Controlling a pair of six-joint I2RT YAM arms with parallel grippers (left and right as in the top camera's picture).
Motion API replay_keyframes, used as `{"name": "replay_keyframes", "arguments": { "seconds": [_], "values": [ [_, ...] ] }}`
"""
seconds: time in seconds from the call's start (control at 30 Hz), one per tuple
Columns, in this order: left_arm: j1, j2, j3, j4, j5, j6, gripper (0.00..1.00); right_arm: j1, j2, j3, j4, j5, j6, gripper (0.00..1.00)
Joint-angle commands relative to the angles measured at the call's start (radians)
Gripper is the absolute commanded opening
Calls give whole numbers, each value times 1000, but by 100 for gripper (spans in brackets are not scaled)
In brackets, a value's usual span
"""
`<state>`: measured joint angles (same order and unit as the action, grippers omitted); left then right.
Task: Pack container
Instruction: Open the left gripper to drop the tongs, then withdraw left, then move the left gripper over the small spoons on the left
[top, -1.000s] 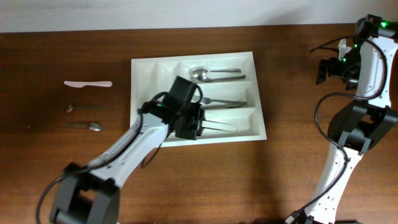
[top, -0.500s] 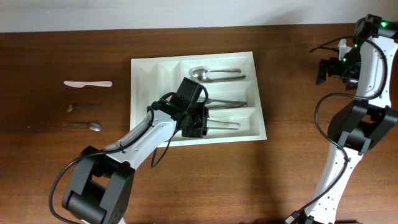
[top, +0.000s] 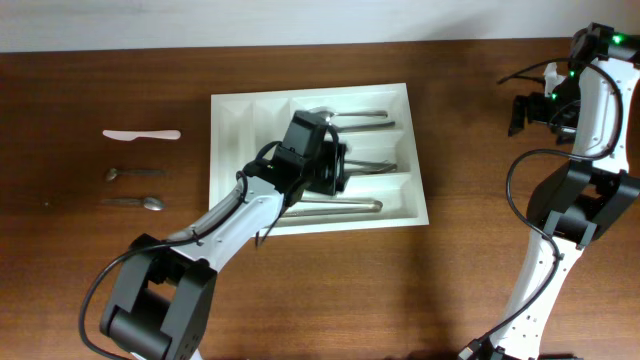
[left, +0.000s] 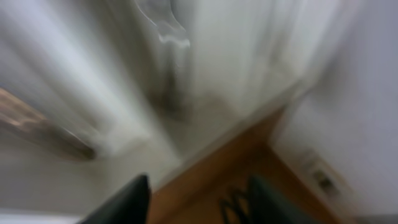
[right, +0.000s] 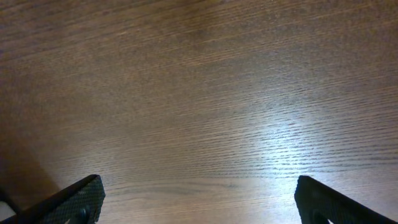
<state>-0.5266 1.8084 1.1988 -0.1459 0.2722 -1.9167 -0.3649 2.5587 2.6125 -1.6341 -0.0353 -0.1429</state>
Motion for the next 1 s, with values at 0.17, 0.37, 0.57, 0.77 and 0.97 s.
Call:
{"name": "replay_keyframes", "arguments": {
  "seconds": [0.17,0.37,0.57,0.77,0.97],
  "values": [
    [114,3,14,320,19,349,87,-2,-18,17,0,-2,-10,99],
    [259,3,19,317,179,654,99,-2,-18,17,0,-2,-10,99],
    [430,3,51,240,291,1006,99,-2,-18,17,0,-2,-10,99],
    [608,3,79,119,391,1078,99,-2,-18,17,0,-2,-10,99],
    [737,3,79,231,558,934,99,-2,-18,17,1,-2,-10,99]
  ]
}}
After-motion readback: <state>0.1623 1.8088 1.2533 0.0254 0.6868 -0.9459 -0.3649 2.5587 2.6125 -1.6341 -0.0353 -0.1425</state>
